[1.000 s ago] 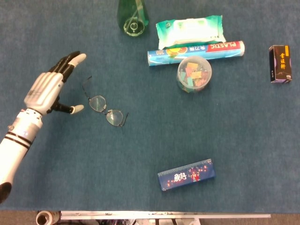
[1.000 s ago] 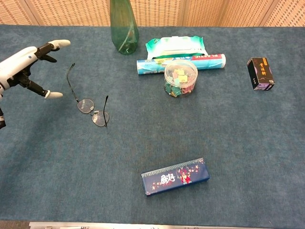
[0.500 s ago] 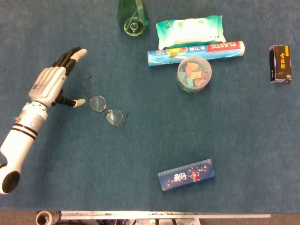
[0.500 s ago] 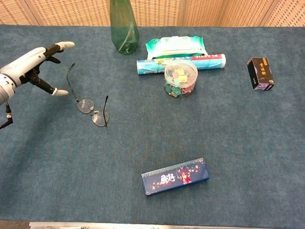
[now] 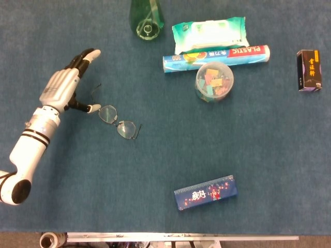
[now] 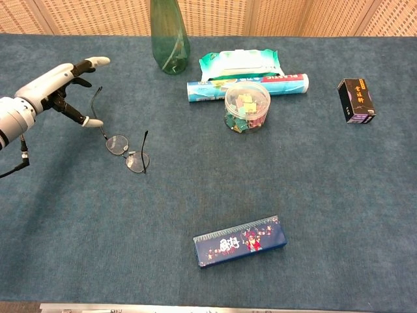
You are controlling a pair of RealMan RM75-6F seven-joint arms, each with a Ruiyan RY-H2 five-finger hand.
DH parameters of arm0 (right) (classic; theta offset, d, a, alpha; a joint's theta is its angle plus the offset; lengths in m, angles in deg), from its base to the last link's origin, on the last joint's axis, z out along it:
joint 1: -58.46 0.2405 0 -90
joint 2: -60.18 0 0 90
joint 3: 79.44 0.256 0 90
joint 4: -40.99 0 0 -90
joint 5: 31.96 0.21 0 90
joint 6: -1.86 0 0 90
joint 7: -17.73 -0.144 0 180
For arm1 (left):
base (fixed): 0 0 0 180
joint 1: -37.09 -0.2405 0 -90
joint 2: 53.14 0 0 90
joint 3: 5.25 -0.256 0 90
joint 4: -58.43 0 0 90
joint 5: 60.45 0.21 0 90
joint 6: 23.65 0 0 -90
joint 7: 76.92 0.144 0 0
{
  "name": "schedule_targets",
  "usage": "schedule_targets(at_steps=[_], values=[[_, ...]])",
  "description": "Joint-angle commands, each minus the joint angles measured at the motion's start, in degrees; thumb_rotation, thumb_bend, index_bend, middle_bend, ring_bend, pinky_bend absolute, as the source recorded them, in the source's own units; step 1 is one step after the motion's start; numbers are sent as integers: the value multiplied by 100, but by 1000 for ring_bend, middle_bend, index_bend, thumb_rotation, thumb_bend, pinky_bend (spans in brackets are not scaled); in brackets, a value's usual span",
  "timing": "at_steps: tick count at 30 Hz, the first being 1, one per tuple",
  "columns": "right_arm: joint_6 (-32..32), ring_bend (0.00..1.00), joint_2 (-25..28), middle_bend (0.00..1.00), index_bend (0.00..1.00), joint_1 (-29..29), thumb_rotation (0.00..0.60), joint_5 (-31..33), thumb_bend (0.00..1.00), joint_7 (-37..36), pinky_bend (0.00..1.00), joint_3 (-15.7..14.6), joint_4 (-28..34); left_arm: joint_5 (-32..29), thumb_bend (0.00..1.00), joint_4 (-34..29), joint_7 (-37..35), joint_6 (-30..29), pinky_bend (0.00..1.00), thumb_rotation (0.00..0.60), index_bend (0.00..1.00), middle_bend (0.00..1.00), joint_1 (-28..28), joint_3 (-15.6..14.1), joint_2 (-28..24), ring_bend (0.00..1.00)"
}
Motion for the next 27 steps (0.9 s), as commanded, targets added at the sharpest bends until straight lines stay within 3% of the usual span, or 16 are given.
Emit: schedule_targets(at_steps=[1,14,27], values=[[3,244,-6,244,249,1,600,0,161,13,434,-5,14,-20,11,21,25,16,148,600,0,0,23,9,25,0],[-41,244,23,243,249,-35,600,17,160,76,434,-27,90,-317,11,468,-51,217,148,600,0,0,127,101,298,0],[-70,244,27,244,249,-64,600,13,161,54,434,-47,89,-329,11,760,-3,-190,148,600,0,0,-22,146,518,0]])
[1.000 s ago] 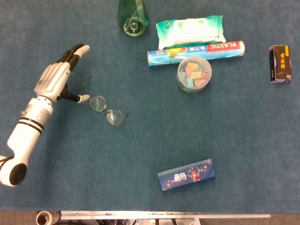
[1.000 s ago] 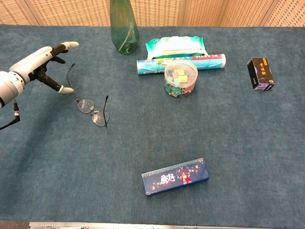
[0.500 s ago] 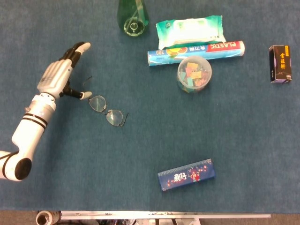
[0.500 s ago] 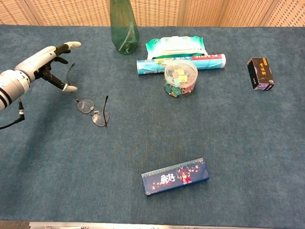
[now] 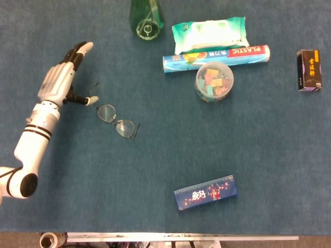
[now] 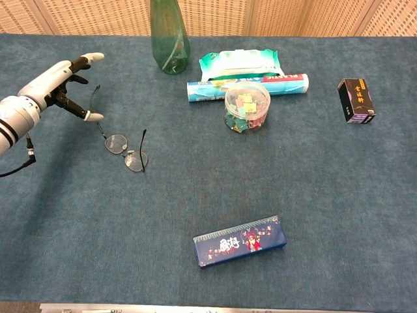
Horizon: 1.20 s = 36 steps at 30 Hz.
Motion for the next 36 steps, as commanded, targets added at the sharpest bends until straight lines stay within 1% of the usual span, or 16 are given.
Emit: schedule_targets(at_steps=[1,19,36], values=[[-5,244,4,244,249,-5,600,0,161,-2,434,-2,5,-17,11,47,35,-80,148,600,0,0,-55,5,27,0],[8,244,-33,243,249,5,600,-15,162,-22,434,-7,-19,-109,11,234,516,-690,148,600,0,0,-461,-26,-39,0],[16,244,-42,244,249,24,600,-48,162,-88,434,-5,-46,-315,11,107,767,-1080,148,600,0,0,-981,-53,-341,0]])
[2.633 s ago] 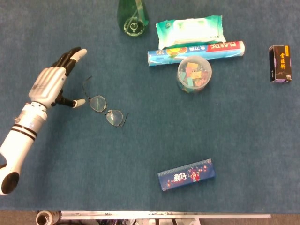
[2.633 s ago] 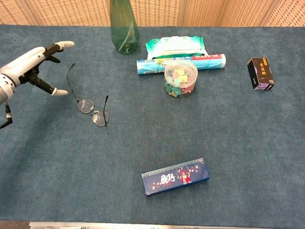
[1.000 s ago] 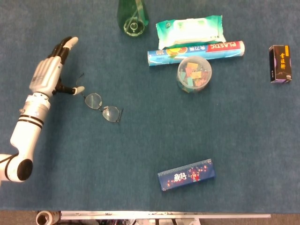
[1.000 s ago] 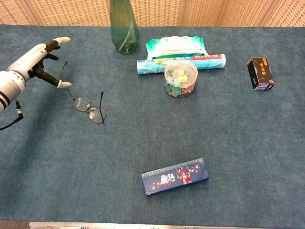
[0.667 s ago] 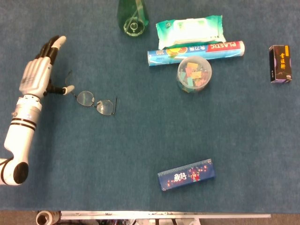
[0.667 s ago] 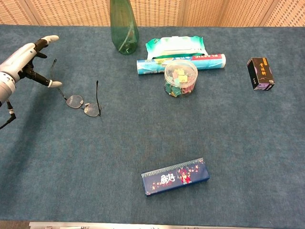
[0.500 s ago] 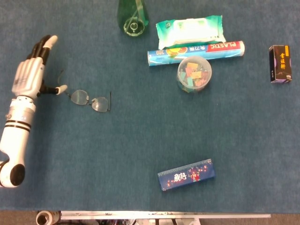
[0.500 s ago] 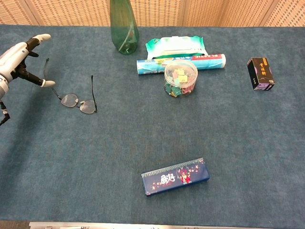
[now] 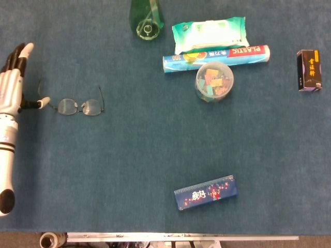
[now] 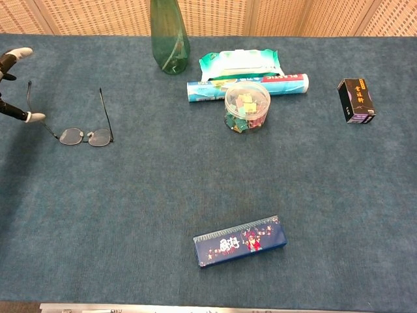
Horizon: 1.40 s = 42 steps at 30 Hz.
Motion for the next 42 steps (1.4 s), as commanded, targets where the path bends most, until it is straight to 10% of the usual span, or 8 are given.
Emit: schedule_targets(at_steps=[1,35,42], values=[[3,244,0,244,249,5,600,-4,162,-4,434,1,1,8,11,-65,6,-97,148,600,0,0,-98,-19,-61,0],[-19,244,136,244,249,125,600,-113,162,68,434,102,135,680,12,141,784,-654,146,600,1,0,-453,-308,-465,0],[-38,244,179,244,249,130,600,-125,163,92,434,108,190,687,143,407,866,-610,142,600,0,0,-335,-214,-311,0]])
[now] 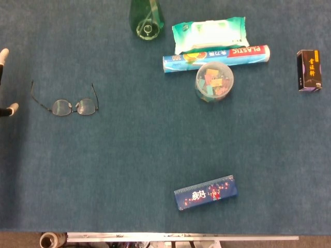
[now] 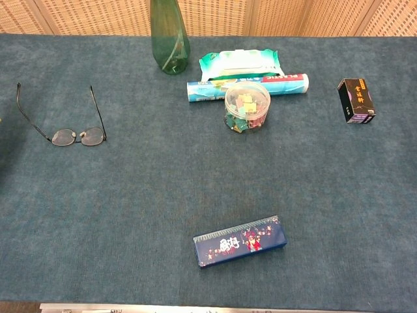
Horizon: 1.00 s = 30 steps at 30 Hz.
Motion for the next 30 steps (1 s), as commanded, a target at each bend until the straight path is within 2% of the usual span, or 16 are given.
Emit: schedule_targets(at_steps=[1,13,30], values=[[-9,244,13,244,249,3,600,0,162,17,434,6,8,41,148,181,-13,-8,142,600,0,0,88,66,121,0],[-37,244,75,244,249,-8,600,7,163,53,434,7,77,226,149,796,-127,-52,142,600,0,0,400,221,532,0],[-56,244,74,243,249,-43,600,8,162,9,434,-30,73,330,150,601,147,-77,142,600,0,0,625,235,856,0]])
